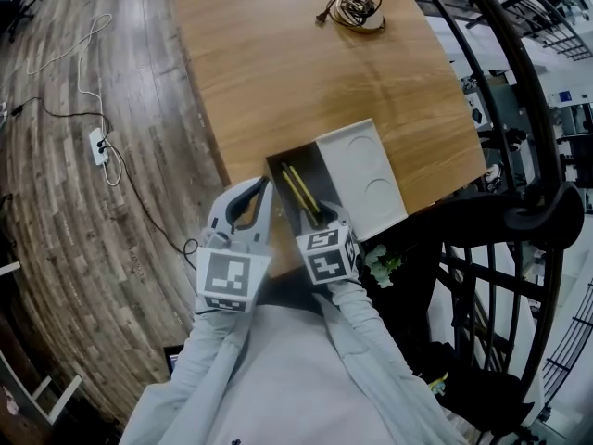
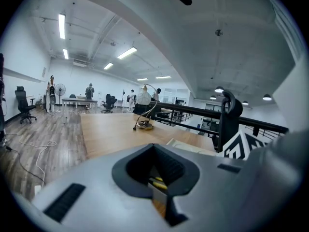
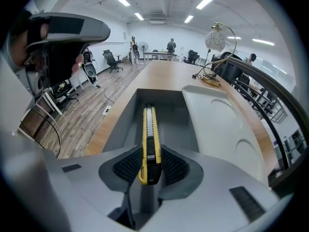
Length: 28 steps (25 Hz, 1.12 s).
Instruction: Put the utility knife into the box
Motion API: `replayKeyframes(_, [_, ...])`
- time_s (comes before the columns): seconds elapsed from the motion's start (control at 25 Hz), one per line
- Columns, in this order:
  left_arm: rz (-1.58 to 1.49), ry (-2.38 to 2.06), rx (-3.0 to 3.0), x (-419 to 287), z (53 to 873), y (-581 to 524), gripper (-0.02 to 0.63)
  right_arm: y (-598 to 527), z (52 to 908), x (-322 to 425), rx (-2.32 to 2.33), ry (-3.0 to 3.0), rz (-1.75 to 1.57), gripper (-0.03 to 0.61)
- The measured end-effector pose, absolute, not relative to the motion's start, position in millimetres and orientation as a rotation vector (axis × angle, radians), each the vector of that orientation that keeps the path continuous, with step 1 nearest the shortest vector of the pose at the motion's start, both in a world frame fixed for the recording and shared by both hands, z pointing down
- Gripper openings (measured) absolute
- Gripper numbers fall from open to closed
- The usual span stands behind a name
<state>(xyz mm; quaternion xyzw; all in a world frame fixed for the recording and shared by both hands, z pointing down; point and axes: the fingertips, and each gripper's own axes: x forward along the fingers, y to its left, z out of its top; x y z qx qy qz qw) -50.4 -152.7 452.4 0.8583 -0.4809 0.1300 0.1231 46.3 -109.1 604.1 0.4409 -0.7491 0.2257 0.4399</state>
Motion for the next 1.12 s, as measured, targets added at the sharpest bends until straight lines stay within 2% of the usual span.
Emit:
replayKeyframes(0.72, [0.357, -1.438, 2.497, -61.3, 445.5, -153.7, 0.018, -110.2, 603.7, 44.4, 1.107, -1.866, 0.65, 0.129])
replayKeyframes(1.12, [0.362, -1.469, 2.514, -65.5, 433.5, -153.6, 0.018, -116.4, 575.2, 49.4, 1.182, -1.94, 0.665, 0.129])
